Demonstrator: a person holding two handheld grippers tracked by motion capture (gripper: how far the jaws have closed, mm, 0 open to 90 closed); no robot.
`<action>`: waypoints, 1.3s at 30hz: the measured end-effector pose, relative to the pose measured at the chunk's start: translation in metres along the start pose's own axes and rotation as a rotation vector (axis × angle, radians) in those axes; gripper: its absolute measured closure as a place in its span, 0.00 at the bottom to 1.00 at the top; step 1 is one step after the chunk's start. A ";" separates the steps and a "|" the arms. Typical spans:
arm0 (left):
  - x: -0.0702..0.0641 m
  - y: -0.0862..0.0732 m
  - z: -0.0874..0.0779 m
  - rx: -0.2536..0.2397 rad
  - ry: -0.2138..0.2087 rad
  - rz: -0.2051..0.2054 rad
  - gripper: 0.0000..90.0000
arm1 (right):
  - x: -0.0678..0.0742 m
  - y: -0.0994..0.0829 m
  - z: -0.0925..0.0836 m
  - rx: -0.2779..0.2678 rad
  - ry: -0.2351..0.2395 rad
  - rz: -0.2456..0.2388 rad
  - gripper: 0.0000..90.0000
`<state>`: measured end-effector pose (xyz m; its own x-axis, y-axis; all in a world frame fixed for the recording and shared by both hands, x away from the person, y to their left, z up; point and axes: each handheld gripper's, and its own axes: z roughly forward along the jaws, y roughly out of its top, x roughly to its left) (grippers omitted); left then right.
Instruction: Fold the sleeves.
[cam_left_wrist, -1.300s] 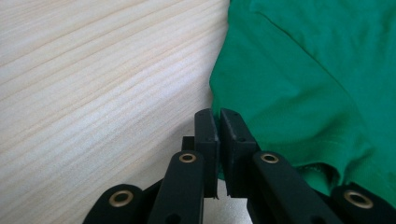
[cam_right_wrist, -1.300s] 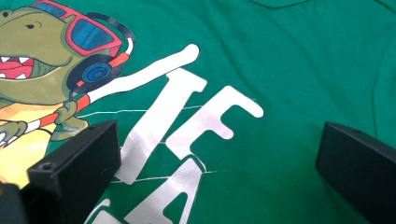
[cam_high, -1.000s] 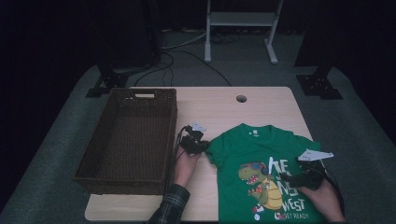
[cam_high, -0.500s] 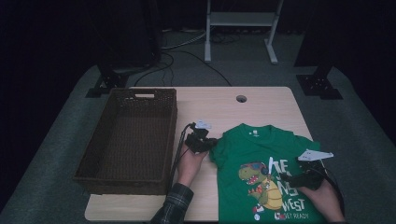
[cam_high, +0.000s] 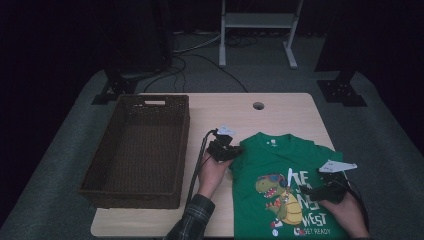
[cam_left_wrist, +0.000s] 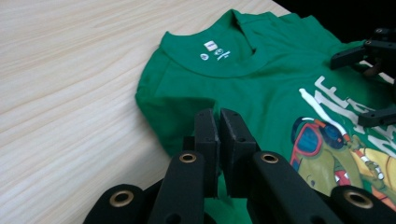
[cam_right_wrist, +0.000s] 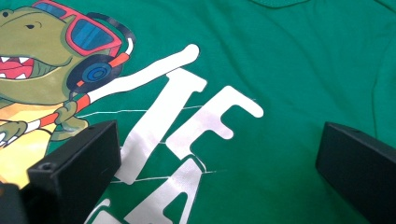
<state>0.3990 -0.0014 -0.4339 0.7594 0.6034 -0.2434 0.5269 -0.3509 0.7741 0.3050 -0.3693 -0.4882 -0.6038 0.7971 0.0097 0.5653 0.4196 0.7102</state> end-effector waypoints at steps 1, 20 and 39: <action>0.000 0.001 0.001 0.001 -0.004 -0.002 0.96 | 0.000 0.000 0.000 0.000 0.000 0.000 0.00; -0.010 0.008 0.026 0.010 -0.035 -0.004 0.95 | 0.000 0.000 0.000 0.000 0.000 0.000 0.00; -0.017 0.007 0.053 0.022 -0.066 -0.003 0.94 | 0.000 0.000 0.000 0.000 0.000 0.000 0.00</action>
<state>0.4103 -0.0516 -0.4551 0.7809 0.5560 -0.2849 0.5372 -0.3647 0.7605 0.3050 -0.3693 -0.4881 -0.6039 0.7970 0.0101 0.5655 0.4196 0.7100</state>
